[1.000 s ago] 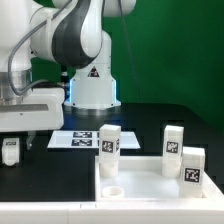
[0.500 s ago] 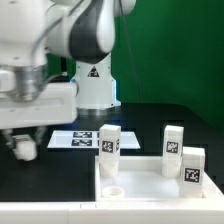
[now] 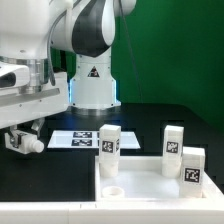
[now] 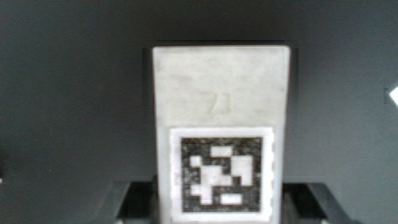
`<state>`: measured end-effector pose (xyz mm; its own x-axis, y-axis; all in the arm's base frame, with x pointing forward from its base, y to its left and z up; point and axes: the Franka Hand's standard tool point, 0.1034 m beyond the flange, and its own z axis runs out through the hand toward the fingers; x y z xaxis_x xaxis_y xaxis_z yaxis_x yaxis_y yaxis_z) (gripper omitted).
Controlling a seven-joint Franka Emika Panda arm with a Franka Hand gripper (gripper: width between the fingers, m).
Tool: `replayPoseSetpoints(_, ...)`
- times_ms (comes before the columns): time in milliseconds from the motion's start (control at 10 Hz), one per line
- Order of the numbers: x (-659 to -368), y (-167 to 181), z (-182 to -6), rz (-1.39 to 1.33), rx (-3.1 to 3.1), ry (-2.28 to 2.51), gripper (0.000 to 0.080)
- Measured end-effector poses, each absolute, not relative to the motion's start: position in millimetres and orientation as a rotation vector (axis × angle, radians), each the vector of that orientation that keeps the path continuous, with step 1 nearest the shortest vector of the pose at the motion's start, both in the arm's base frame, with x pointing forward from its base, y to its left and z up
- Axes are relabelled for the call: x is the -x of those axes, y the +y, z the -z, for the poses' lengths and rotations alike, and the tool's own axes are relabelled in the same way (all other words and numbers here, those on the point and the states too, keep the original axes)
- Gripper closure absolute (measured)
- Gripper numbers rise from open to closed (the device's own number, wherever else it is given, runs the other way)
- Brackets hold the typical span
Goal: Assemble square table
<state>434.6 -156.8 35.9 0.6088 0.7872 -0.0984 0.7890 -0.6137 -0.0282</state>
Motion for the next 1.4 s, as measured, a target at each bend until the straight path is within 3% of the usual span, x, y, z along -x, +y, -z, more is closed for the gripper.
replayPoseSetpoints(300, -442, -117, -43.0, 0.165, -2.519, 1.907, 0.0515)
replayPoseSetpoints(600, -438, -127, -43.4, 0.159, -2.339, 2.082, 0.0515)
replayPoseSetpoints(800, -426, -144, -41.2, 0.180, -2.027, 2.464, 0.0515)
replayPoseSetpoints(1100, -408, -135, -39.4, 0.139, -1.633, 2.904, 0.0515)
replayPoseSetpoints(1400, -403, -149, -39.3, 0.168, -1.464, 2.991, 0.0515)
